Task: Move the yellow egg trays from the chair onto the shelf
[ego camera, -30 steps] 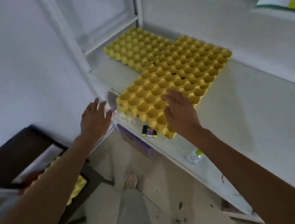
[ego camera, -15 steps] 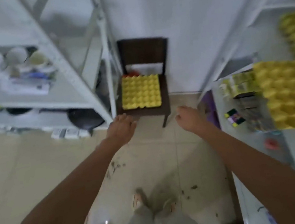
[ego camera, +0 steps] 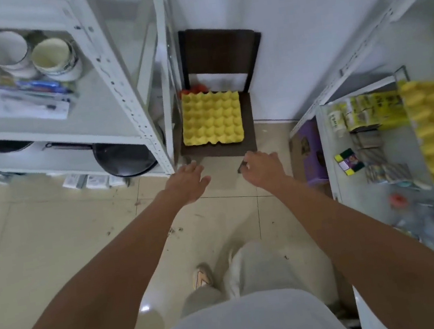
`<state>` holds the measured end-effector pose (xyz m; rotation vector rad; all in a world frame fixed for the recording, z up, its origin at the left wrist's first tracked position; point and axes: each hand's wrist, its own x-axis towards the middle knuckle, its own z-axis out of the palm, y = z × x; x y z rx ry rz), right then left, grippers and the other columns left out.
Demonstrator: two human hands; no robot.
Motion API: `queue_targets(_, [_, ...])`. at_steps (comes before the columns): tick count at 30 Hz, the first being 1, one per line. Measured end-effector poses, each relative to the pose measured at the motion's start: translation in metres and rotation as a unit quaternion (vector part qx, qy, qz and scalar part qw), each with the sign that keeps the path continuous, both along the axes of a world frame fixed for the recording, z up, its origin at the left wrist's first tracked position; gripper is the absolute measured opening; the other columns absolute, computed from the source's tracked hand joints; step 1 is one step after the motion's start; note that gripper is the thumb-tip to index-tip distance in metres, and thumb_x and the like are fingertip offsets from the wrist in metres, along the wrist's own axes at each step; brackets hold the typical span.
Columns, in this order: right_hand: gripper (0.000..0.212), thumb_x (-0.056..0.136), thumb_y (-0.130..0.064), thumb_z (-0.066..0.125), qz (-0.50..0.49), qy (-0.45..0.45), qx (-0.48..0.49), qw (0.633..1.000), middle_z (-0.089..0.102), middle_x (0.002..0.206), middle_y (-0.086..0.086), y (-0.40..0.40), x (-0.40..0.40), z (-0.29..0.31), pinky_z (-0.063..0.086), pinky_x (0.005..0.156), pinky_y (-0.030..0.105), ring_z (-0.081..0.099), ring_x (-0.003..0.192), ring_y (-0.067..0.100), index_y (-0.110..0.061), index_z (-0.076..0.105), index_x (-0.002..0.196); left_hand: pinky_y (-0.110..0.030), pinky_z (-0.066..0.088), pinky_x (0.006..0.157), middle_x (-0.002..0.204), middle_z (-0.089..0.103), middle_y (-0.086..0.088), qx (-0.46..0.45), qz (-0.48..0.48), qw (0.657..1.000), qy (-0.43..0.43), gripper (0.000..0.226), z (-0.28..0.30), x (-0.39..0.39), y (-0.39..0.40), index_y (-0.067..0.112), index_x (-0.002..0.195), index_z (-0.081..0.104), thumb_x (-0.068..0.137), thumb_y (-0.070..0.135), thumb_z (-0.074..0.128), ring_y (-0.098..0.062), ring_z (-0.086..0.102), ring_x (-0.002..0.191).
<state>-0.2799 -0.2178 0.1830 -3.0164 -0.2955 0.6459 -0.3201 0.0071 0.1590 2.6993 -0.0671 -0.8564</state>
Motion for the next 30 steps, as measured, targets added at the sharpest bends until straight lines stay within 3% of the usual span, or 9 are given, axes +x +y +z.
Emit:
queue_targets(3, [0.047,0.098,-0.035,0.045,0.002,0.04,0.002,0.999,0.057,0.135,0.012,-0.008,0.033,-0.012,0.038,0.102,0.044,0.055,0.122,0.031,-0.012,0.051,0.139,-0.049,0.023,0.126,0.169,0.027,-0.01,-0.004,-0.013,1.0,0.005,0.062,-0.011,0.043,-0.006,0.012,0.159,0.035,0.107,0.046,0.033,-0.03,0.025,0.156])
queue_targets(9, [0.049,0.101,-0.031,0.043,-0.04,0.107,0.05,0.992,0.05,0.146,0.013,-0.028,0.137,-0.067,0.041,0.105,0.045,0.05,0.131,0.033,-0.008,0.047,0.145,-0.05,0.028,0.121,0.167,0.03,-0.009,0.044,-0.037,0.998,0.035,0.061,-0.057,0.15,-0.009,0.014,0.159,0.034,0.107,0.046,0.032,-0.032,0.028,0.153])
queue_targets(15, [0.041,0.097,-0.029,0.046,-0.115,0.18,0.088,0.973,0.06,0.129,0.015,-0.036,0.243,-0.139,0.049,0.096,0.043,0.059,0.118,0.035,-0.008,0.058,0.131,-0.052,0.04,0.112,0.155,0.043,-0.013,0.049,0.044,0.992,0.105,0.055,-0.117,0.244,-0.008,0.01,0.152,0.041,0.107,0.041,0.039,-0.035,0.04,0.144])
queue_targets(18, [0.033,0.093,-0.027,0.046,-0.158,0.205,0.106,0.96,0.065,0.118,0.013,-0.036,0.287,-0.18,0.054,0.091,0.043,0.064,0.11,0.035,-0.012,0.063,0.118,-0.052,0.045,0.107,0.145,0.05,-0.019,0.052,0.101,0.988,0.107,0.046,-0.154,0.28,-0.002,0.002,0.144,0.049,0.106,0.029,0.044,-0.038,0.048,0.135])
queue_targets(21, [0.03,0.092,-0.026,0.047,-0.189,0.214,0.1,0.953,0.068,0.109,0.01,-0.034,0.32,-0.22,0.053,0.08,0.038,0.066,0.104,0.032,-0.015,0.062,0.114,-0.05,0.047,0.105,0.143,0.052,-0.02,0.053,0.212,0.97,0.109,0.047,-0.191,0.304,0.01,0.002,0.144,0.048,0.104,0.027,0.047,-0.039,0.052,0.131])
queue_targets(25, [0.029,0.089,-0.027,0.052,-0.261,0.191,0.09,0.942,0.068,0.108,0.005,-0.03,0.361,-0.271,0.042,0.071,0.033,0.067,0.1,0.03,-0.022,0.062,0.116,-0.048,0.05,0.101,0.139,0.056,-0.022,0.053,0.318,0.941,0.108,0.047,-0.243,0.335,0.03,0.003,0.14,0.05,0.1,0.027,0.051,-0.042,0.057,0.124])
queue_targets(30, [0.027,0.089,-0.028,0.059,-0.295,0.183,0.071,0.935,0.068,0.111,0.007,-0.02,0.397,-0.328,0.045,0.071,0.035,0.067,0.102,0.033,-0.019,0.061,0.114,-0.051,0.049,0.102,0.142,0.053,-0.02,0.061,0.373,0.922,0.085,0.052,-0.298,0.363,0.048,0.008,0.143,0.047,0.093,0.023,0.055,-0.042,0.055,0.127])
